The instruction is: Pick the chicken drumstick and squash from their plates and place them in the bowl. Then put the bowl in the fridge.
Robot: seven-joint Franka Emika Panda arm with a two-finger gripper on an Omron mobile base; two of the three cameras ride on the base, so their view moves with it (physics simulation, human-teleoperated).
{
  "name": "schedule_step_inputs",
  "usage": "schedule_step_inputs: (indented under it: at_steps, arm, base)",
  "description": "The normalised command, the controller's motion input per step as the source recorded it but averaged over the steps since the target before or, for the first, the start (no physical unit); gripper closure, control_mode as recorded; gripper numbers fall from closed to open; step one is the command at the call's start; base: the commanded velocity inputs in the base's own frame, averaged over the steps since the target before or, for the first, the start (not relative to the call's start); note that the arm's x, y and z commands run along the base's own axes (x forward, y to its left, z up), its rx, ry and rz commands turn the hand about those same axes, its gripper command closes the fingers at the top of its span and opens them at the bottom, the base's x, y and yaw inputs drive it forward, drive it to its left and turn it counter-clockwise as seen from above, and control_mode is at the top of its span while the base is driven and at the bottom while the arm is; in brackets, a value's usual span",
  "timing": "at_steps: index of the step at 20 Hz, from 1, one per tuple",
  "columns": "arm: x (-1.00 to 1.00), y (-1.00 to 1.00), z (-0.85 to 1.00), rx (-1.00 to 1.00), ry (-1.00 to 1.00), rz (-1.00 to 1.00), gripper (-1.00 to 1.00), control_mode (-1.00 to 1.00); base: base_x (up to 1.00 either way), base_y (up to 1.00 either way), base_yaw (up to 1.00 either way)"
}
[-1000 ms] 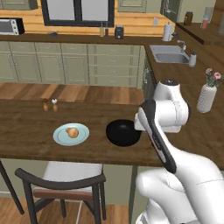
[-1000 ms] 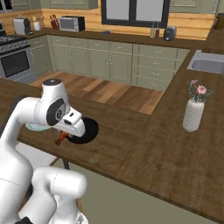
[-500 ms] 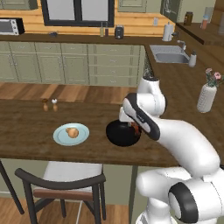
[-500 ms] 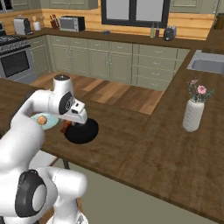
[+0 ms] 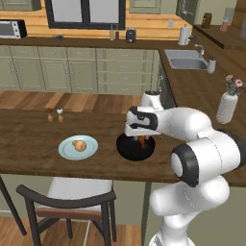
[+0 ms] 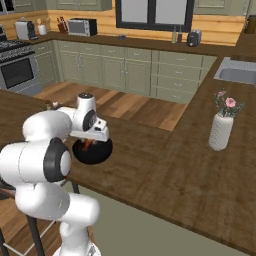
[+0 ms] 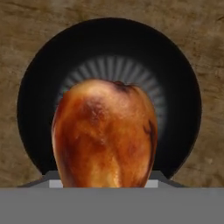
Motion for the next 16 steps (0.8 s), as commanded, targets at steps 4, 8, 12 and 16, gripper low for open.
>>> schedule_step_inputs:
  at_steps: [4,8,12,16]
  arm:
    - [0.51,0.0,-0.37,-0.24,0.04,0.0,1.0,-1.0]
    - [0.23,0.0,-0.34,-0.16,-0.1,0.0,1.0,-1.0]
    - [0.02,0.0,-0.37,-0.02,-0.03,0.0,1.0,-1.0]
    - [0.0,0.0,-0.4,0.05,0.0,0.0,1.0,-1.0]
  base:
    - [0.0,0.0,0.0]
    - [0.0,0.0,0.0]
    - [0.0,0.0,0.0]
    - [0.0,0.0,0.0]
